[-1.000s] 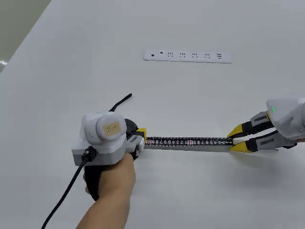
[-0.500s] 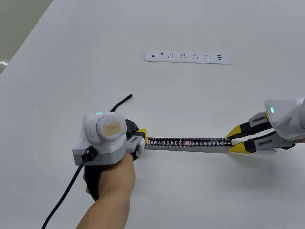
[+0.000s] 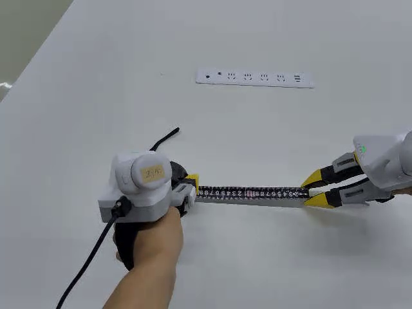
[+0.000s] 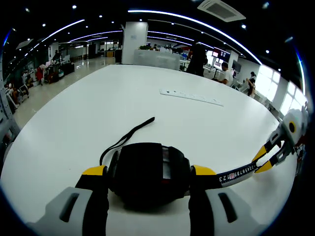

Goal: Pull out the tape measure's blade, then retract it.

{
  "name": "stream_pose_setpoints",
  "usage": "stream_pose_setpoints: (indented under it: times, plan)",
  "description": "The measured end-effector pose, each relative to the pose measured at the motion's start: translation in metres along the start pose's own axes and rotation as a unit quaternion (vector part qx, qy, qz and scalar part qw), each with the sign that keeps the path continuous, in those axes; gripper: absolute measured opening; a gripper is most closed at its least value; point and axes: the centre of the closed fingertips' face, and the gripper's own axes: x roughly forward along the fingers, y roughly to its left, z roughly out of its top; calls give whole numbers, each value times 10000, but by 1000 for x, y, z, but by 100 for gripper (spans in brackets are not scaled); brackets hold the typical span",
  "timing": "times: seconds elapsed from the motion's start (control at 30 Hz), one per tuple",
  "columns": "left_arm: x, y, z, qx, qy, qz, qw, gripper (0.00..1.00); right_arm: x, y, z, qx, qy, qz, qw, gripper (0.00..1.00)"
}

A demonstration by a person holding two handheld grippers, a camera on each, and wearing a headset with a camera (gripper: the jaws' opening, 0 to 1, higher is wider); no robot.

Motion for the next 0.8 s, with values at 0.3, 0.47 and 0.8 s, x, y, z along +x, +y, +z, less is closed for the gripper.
stream_pose_setpoints:
  times: [0.3, 0.47, 0.8]
  plan:
    - [1, 0, 0, 12, 16, 9, 10000, 62, 2, 0, 5, -16, -25, 16, 10000, 14]
    - [0, 1, 0, 6, 13, 14, 10000, 62, 3, 2, 9, -19, -36, 26, 10000, 14]
    - [0, 1, 0, -4, -10, 20, 10000, 62, 6, 3, 9, -23, -60, 39, 10000, 14]
